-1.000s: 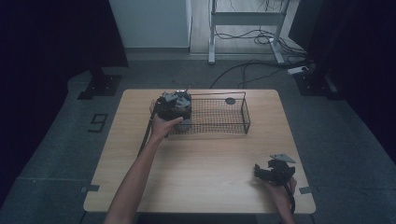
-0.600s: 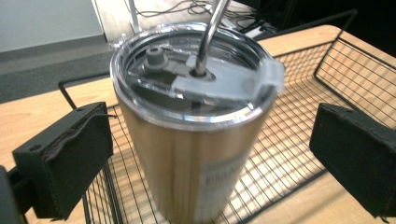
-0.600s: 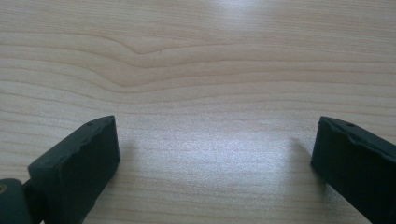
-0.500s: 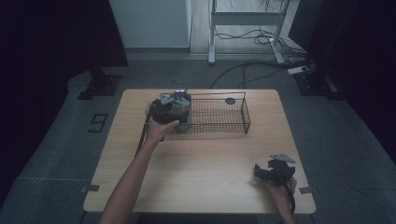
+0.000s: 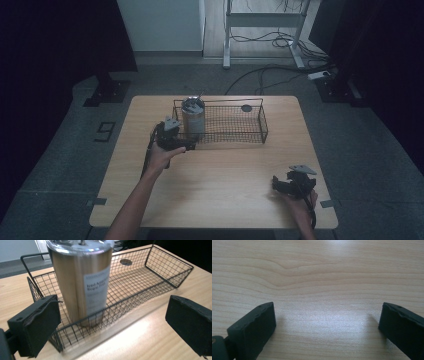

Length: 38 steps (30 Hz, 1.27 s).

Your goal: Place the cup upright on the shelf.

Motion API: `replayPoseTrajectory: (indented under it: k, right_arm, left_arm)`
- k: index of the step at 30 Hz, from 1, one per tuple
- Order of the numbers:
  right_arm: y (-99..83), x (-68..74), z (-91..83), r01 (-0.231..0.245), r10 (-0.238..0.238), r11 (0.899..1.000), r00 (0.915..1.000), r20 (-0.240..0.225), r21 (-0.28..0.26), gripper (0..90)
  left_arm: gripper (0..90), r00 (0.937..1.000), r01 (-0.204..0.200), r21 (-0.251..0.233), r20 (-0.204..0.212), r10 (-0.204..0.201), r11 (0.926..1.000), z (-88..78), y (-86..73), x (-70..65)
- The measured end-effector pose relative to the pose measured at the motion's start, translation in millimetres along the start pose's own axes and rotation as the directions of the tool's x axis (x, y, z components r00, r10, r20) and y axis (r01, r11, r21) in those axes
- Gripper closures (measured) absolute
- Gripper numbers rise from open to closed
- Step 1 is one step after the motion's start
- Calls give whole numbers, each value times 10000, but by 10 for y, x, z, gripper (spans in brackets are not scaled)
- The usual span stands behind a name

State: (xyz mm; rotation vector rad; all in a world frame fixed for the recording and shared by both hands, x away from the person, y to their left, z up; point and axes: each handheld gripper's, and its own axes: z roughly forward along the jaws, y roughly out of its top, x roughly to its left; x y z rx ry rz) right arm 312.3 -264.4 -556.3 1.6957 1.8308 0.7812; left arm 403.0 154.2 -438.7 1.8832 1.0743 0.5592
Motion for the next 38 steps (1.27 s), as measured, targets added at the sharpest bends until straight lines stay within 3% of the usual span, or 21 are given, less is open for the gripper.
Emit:
replayPoseTrajectory:
  k: [6, 14, 27, 38]
  right_arm:
    - [0, -1, 0, 14, -14, 10000, 10000, -3, 1, 8]
    - [0, -1, 0, 16, -16, 10000, 10000, -4, 0, 8]
    - [-3, 1, -4, -11, 11, 10000, 10000, 8, -4, 11]
    - [-3, 0, -4, -9, 9, 10000, 10000, 8, -3, 11]
  left_arm:
    - [15, 9997, -204, 3, 160, 203, 9998, -129, -209, -75]
    - [19, 9994, -32, 111, 351, 28, 9999, -251, -534, -151]
    - [19, 9981, 161, 805, 582, -208, 9966, -395, -1030, -237]
    - [13, 9978, 267, 1028, 581, -328, 9943, -385, -1122, -231]
